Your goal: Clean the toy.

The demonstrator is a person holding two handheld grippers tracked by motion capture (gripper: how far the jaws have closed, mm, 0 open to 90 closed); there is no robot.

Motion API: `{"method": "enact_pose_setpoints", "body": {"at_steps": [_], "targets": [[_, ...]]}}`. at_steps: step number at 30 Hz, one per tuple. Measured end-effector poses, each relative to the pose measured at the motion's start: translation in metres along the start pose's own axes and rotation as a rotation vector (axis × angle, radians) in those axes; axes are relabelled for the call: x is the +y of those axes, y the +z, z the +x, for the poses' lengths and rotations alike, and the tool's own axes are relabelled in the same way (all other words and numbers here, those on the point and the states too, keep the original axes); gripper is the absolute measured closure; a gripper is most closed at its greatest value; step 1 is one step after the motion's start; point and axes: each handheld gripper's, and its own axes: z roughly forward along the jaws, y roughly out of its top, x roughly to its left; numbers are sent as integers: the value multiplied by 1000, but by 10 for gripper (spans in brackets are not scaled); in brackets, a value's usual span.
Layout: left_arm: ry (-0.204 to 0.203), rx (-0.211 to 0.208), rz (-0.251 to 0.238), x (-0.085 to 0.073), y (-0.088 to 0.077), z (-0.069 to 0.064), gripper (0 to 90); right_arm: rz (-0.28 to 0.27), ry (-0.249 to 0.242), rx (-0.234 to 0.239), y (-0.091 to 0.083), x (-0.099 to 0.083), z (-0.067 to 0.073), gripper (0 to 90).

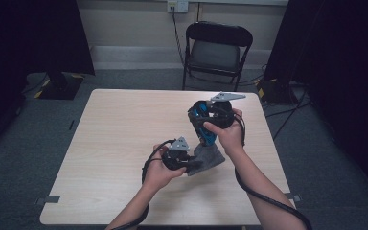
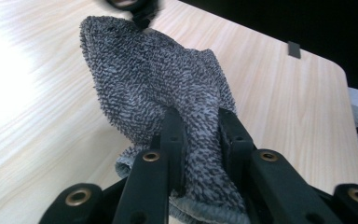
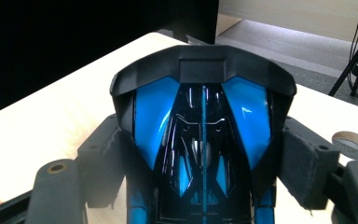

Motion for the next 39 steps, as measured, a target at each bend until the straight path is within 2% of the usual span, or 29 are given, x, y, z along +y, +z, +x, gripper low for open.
{"method": "enact_pose_setpoints", "body": {"at_steps": [1, 3, 5, 8, 9, 14, 19, 29, 39], "targets": [[-1, 20, 9, -2, -7, 4, 752, -3, 0, -1, -2, 0, -1, 254], [-5, 34, 11, -4, -11, 8, 752, -5, -2, -4, -5, -1, -2, 254], [-23, 67, 7, -7, -23, 17, 752, -9, -4, -6, -12, -2, -6, 254], [-31, 87, 2, -8, -32, 23, 752, -7, -7, -9, -16, -4, -8, 254], [-36, 111, -3, -9, -39, 28, 752, 3, -13, -14, -18, -8, -10, 254], [-46, 137, -18, -7, -50, 35, 751, 12, -12, -5, -20, -17, -11, 254], [-62, 180, -42, -2, -58, 45, 751, 31, -32, 12, -19, -32, -5, 254], [-58, 204, -83, 14, -62, 48, 751, 53, -51, 42, -15, -51, 6, 254], [-53, 207, -104, 30, -61, 47, 751, 52, -68, 42, -13, -59, 15, 255]]}}
